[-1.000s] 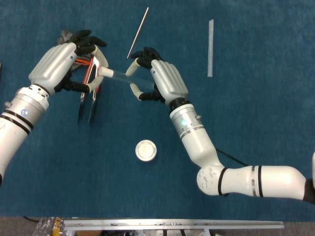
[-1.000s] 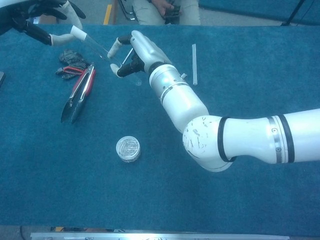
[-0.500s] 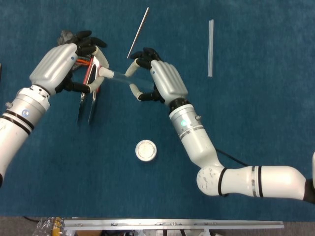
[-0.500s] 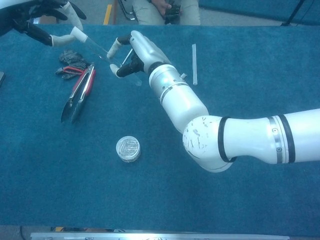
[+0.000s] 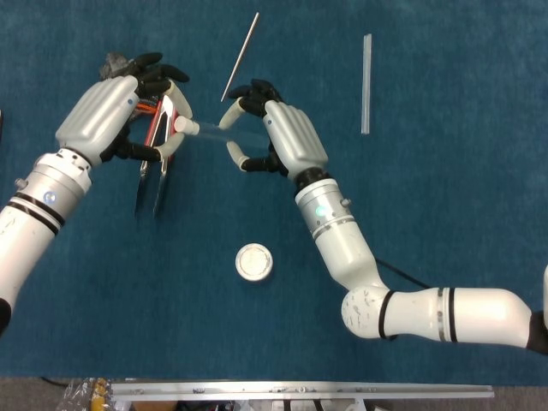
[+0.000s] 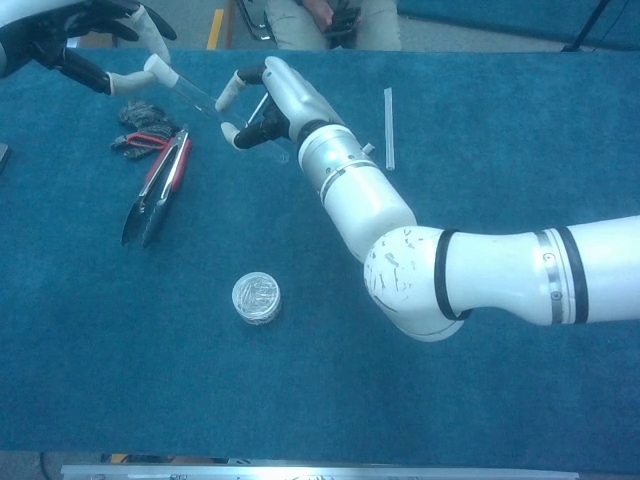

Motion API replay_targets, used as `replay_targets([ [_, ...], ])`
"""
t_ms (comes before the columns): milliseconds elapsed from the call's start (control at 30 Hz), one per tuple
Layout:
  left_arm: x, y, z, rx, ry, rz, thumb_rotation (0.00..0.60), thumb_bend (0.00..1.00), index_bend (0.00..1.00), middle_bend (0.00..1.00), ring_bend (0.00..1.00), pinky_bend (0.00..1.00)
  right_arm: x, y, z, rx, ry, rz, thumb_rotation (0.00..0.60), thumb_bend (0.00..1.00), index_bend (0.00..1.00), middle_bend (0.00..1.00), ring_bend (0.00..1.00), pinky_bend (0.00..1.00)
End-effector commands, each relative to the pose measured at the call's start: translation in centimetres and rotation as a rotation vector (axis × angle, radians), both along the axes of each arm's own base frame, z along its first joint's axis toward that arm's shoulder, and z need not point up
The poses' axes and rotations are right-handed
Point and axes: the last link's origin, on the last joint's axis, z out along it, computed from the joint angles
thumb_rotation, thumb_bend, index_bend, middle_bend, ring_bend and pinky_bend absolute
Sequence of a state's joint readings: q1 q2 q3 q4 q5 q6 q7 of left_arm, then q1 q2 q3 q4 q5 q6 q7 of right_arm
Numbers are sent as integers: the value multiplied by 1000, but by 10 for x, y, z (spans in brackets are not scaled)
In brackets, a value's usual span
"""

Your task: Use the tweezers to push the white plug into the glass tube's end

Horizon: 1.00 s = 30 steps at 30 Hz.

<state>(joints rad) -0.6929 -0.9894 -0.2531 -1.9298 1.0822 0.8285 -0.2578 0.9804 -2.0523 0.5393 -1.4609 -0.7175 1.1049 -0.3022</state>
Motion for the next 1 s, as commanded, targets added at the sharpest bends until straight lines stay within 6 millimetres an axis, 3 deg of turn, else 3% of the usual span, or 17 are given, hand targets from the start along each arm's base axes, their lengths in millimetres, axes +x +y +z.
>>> replay_targets([
  [33, 2, -1, -1, -2, -4, -2, 600, 356, 490, 216, 35, 84, 0, 0, 0, -2, -2, 1, 600, 436, 619, 248, 79, 260],
  [333, 2, -1, -3, -4, 6, -6, 600, 356, 477, 214, 35, 84, 0, 0, 0, -1, 13, 4, 600, 436, 621, 248, 79, 261],
  [500, -1, 0, 2, -2, 37, -13, 600, 356, 312, 186, 31, 84, -3, -1, 3, -12, 55, 22, 600, 436, 623, 248, 79, 261],
  [700, -10, 1, 13, 24, 141, -62, 600, 356, 196, 139, 0, 84, -8, -3, 10, -29, 124, 50, 600, 436, 627, 248, 79, 261],
  [1000, -28, 4, 29, 136, 312, -167, 600, 356, 188, 132, 0, 84, -27, -1, 19, -19, 302, 104, 600, 436, 628, 248, 79, 261],
])
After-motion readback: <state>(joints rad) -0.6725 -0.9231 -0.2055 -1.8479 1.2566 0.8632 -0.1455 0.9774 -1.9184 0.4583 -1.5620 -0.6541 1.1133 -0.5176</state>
